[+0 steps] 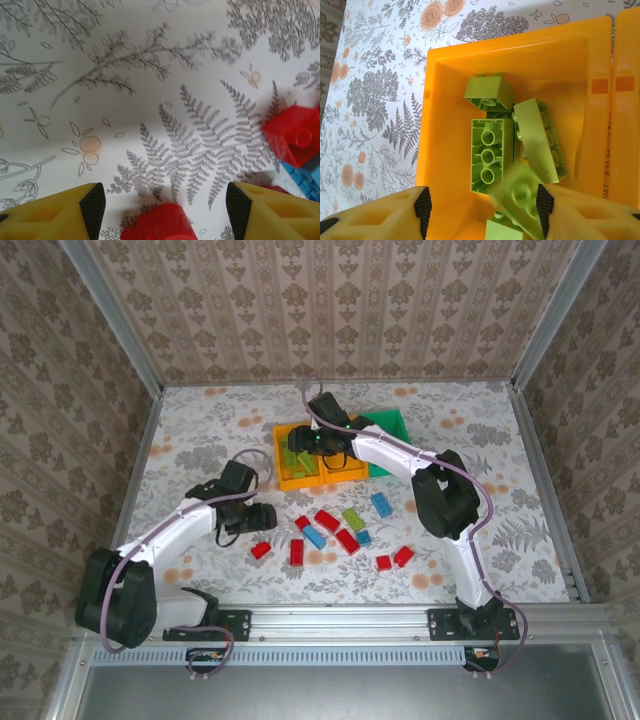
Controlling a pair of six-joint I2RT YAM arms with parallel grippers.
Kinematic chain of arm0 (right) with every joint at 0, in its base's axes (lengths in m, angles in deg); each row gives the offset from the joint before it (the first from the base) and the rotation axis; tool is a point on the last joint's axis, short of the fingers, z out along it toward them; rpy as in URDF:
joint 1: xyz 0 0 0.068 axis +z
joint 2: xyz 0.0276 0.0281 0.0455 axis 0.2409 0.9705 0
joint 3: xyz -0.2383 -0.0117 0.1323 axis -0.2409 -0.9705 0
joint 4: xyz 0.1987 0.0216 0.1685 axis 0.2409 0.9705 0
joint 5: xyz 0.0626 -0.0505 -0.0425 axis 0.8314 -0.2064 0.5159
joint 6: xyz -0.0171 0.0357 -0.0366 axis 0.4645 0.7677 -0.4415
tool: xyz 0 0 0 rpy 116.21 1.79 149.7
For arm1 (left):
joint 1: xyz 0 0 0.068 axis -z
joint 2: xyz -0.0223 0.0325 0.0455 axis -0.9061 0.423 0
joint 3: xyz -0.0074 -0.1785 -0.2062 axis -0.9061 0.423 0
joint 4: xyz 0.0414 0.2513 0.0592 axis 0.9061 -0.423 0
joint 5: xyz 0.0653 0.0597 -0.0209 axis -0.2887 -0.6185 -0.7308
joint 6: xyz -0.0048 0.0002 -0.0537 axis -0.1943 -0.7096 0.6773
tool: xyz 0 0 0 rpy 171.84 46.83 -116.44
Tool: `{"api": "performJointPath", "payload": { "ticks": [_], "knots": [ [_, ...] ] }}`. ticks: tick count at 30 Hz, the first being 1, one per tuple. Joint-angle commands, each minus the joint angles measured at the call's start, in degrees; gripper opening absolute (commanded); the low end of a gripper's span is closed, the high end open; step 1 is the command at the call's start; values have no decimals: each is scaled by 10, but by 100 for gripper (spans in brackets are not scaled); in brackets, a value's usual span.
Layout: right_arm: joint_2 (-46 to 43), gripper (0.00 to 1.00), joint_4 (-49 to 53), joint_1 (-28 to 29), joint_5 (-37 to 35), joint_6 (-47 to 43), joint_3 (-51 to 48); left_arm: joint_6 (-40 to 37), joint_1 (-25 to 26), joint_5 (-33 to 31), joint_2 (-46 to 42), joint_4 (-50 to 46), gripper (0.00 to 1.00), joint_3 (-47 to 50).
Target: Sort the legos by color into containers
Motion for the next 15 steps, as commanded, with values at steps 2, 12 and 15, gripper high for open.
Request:
{"api": "performJointPath", "payload": {
  "ticks": [2,12,15],
  "knots": [
    [-1,68,14,-3,7,2,10,4,37,-1,-41,-32,70,30],
    [-42,73,21,-7,7,-8,-8,16,76,-25,-92,-38,72,80],
    [-51,73,22,-10,5,-9,-22,15,85,-27,-92,-30,72,86]
  ]
}}
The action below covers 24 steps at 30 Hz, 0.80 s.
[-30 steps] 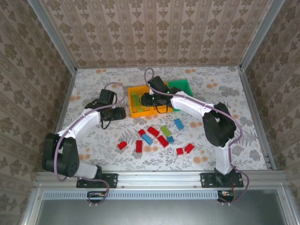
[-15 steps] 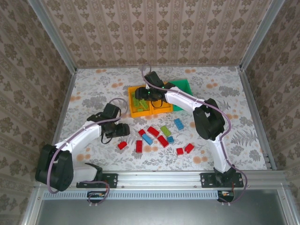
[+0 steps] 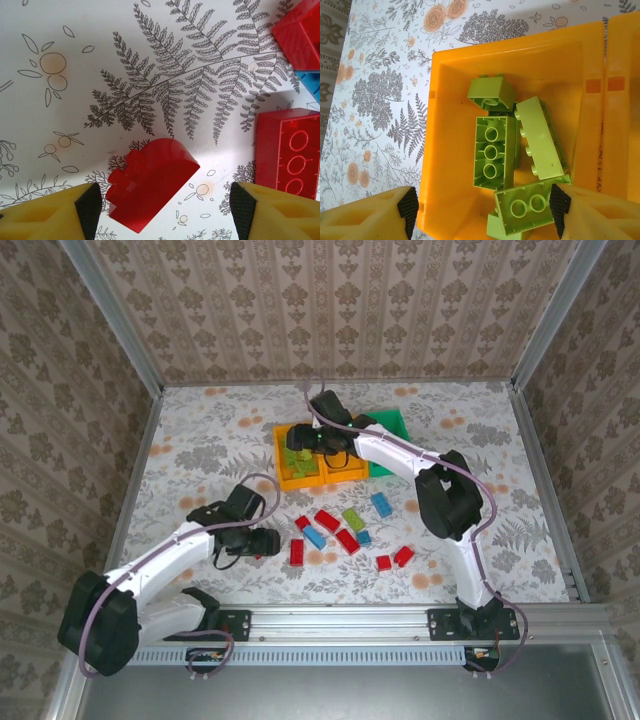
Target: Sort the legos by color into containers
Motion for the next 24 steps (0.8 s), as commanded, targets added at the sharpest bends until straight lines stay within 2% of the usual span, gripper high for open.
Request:
{"api": "performJointPath", "payload": {
  "ticks": [1,10,16,20,24],
  "knots": [
    [-37,74,14,-7,0,-7,-20,8,11,-11,-8,2,72,14],
    [-76,74,11,-19,-15,-8,-72,11,23,-61,39,3,71,2],
    [-112,74,9,-29,-26,-14,-116,9,25,-63,67,16,66,-11],
    [-139,74,6,-43,-33,-15,-150,4,26,-64,89,20,57,-18],
    [-169,74,3,-62,-40,-15,-184,-4,26,-61,106,29,40,-27]
  ]
}}
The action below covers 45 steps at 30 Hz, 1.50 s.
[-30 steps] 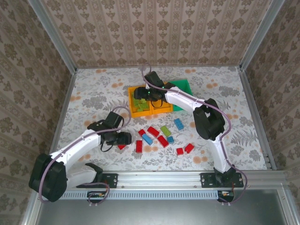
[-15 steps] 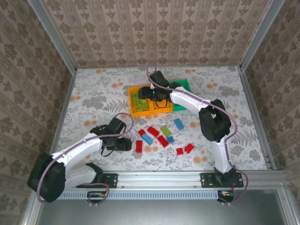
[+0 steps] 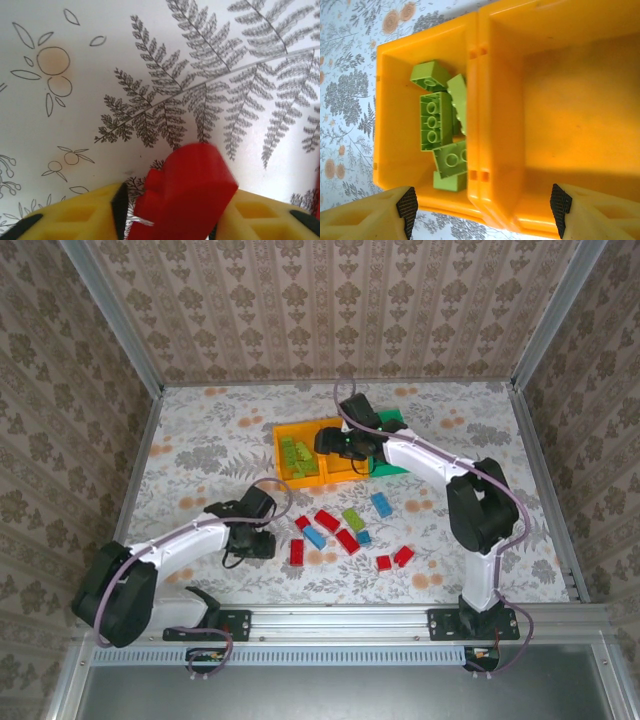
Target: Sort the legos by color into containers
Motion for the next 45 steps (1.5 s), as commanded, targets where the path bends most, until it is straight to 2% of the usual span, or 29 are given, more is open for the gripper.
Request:
{"api": "performJointPath", "payload": {
  "ticks": [1,9,14,19,25,32,39,45],
  "knots": [
    [-44,74,1,-20,-22,-12,-30,-8,4,-6,13,6,36,-23],
    [-107,75,22,-52,-60,-29,-102,0,5,-8,20,15,21,-48],
    [-152,75,22,-58,-76,-42,-169,4,5,-12,11,28,19,-89],
    [-179,73,20,-52,-70,-50,-230,-27,5,-6,42,62,19,-180],
    [-185,74,33,3,-98,-80,-261,-62,3,43,159,115,19,-331],
    [-219,73,27,10,-120,-24,-323,-85,3,101,297,147,20,-481],
    [-265,75,160,27,-163,72,-335,-83,0,127,412,143,21,-583],
    [-362,79,221,34,-169,232,-406,-79,-1,138,459,134,25,-629]
  ]
}}
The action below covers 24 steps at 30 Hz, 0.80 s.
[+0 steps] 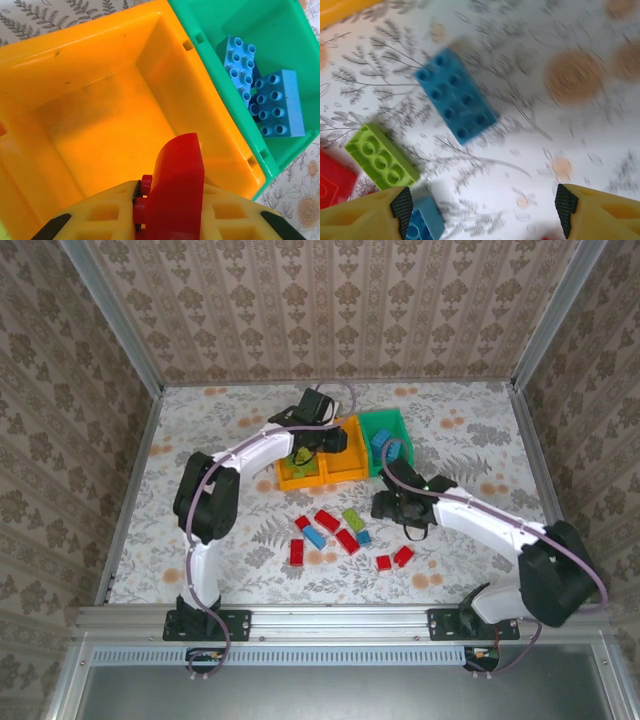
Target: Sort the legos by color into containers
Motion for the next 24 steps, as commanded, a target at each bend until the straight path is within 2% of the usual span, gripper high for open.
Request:
{"api": "performJointPath", "payload": {
  "ticks": [1,6,10,17,24],
  "knots": [
    [-51,78,74,6,-18,134,-40,-9,0,18,7,-7,27,-30],
    [-103,78,102,34,-17,226,-73,-10,0,24,7,-6,42,-33],
    [-109,79,74,52,10,282,-106,-14,2,20,-2,-5,54,-27],
    [-69,77,44,71,13,315,-124,-23,5,4,-57,16,64,20],
    [16,65,-2,71,34,295,-104,-28,-1,-17,-109,30,66,79]
  ]
}}
